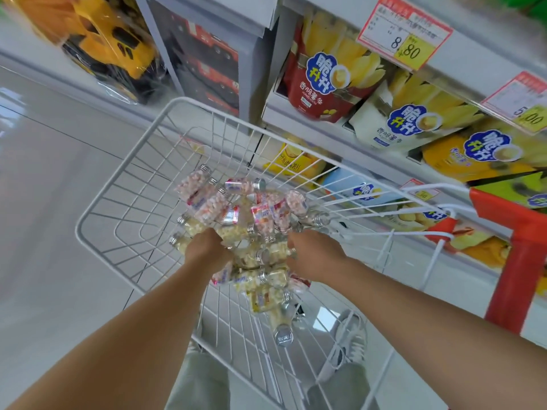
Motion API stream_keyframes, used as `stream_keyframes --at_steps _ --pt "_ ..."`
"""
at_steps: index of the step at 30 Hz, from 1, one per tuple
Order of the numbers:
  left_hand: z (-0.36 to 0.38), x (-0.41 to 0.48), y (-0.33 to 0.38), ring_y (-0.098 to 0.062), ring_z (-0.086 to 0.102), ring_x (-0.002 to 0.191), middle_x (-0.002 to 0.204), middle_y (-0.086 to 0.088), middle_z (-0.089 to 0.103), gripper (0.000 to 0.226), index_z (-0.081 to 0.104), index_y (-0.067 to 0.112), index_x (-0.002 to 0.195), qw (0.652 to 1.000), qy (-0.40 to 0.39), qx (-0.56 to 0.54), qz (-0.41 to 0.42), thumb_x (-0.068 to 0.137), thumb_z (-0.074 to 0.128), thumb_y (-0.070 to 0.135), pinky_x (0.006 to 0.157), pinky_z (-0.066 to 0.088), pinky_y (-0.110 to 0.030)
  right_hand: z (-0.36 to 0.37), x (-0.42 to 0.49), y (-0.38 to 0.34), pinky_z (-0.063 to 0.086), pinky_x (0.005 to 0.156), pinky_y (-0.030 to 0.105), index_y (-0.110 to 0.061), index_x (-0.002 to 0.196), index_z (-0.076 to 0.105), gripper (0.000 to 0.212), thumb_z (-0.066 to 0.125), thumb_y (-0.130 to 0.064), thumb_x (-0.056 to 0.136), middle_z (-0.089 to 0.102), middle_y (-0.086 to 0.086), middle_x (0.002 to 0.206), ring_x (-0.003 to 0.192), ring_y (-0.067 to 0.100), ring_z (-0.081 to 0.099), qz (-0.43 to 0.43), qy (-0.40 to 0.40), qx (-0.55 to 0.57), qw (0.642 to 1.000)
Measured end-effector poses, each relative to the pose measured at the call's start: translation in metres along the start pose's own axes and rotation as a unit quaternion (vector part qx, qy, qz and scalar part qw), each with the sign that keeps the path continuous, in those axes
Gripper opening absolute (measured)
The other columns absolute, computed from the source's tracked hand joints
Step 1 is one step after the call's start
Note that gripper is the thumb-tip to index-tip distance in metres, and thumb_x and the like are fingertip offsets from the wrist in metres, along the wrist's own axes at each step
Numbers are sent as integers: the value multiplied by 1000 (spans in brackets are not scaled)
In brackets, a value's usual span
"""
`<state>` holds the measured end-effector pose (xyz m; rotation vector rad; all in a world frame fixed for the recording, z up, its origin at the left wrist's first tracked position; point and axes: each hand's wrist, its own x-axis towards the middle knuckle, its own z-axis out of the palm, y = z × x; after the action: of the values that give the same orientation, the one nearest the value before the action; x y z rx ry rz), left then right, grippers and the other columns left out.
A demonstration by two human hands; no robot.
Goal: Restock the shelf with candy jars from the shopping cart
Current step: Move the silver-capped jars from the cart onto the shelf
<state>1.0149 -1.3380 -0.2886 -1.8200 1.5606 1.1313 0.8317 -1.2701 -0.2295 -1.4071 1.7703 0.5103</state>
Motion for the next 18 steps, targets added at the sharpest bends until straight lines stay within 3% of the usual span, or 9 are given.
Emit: stream_keyframes --at_steps 3,7,10,12,15,18 --pt "-5 -8 4 -19 53 76 87 -3 59 30 52 12 102 1000 6 -18 24 82 72 24 52 35 -25 -5 1 -1 48 86 37 -16 123 51 33 55 -33 94 54 5 124 108 25 54 -31 34 50 998" --pt "-24 -15 6 -17 54 70 83 -1 60 34 53 16 95 989 19 -144 33 76 78 30 57 40 -26 -6 3 -5 48 90 37 -20 128 49 39 60 -34 93 55 0 129 112 20 54 -64 80 137 985" --pt "-38 -19 12 -21 60 71 83 -8 64 41 58 10 100 945 -31 -322 39 73 83 27 71 55 -36 -6 4 -14 49 92 37 -22 134 46 57 68 -43 86 56 -2 127 110 16 56 -76 71 235 966" --pt "-42 -25 17 -23 63 73 87 -14 65 44 60 4 106 920 -60 -381 63 74 82 24 75 57 -37 -4 4 -23 51 91 39 -23 132 47 64 74 -47 79 59 -5 120 104 14 58 -79 56 311 946" --pt "-45 -33 21 -25 65 77 89 -20 69 44 64 0 107 906 -63 -409 87 77 79 28 80 57 -39 2 6 -31 53 86 43 -19 118 55 50 79 -35 77 66 -4 106 91 16 64 -93 82 367 922" --pt "-50 -37 14 -20 64 81 90 -9 69 52 64 2 113 893 -99 -423 121 76 76 38 83 54 -38 2 4 -34 55 84 40 -16 113 59 35 74 -28 83 69 -3 101 87 14 67 -93 98 419 898"
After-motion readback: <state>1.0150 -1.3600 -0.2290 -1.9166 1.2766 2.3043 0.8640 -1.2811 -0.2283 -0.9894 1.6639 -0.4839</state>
